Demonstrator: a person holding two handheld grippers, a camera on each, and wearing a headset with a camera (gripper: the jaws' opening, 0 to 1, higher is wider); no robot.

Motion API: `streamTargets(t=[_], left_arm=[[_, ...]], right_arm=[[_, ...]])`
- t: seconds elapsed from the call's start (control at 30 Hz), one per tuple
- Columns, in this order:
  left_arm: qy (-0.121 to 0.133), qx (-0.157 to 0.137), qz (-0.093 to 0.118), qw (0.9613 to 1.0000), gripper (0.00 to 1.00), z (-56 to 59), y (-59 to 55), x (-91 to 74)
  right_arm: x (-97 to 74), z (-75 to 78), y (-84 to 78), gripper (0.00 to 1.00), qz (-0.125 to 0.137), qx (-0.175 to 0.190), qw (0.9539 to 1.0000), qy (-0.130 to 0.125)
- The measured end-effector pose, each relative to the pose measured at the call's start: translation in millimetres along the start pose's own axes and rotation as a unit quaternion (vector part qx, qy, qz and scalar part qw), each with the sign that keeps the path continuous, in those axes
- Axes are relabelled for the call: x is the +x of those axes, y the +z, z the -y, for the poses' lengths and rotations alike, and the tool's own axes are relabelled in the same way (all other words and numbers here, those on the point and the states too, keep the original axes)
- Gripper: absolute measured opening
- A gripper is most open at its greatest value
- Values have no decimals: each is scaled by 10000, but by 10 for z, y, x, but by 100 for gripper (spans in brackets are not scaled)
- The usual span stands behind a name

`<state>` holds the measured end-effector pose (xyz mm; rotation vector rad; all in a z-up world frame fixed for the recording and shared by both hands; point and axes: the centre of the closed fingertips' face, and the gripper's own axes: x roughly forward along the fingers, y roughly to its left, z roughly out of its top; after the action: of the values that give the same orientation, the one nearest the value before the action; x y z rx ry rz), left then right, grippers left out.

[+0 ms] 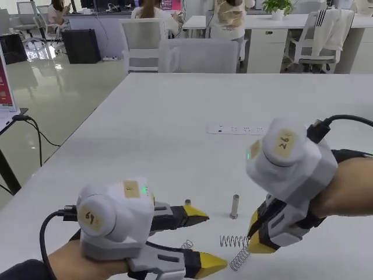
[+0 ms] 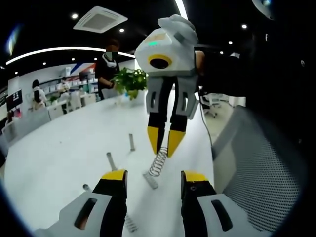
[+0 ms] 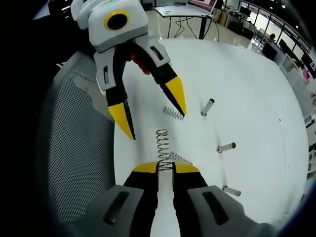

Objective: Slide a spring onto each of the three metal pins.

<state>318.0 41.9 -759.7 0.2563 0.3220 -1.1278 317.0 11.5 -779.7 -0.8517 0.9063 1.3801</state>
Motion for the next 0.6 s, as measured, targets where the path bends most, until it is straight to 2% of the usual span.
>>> streamTargets(t=[0.6], left_arm=[[-217,350,-66,9991,13,121,-23,55]], right_arm=[[13,-133,81,7,-142,-192,9995,193]])
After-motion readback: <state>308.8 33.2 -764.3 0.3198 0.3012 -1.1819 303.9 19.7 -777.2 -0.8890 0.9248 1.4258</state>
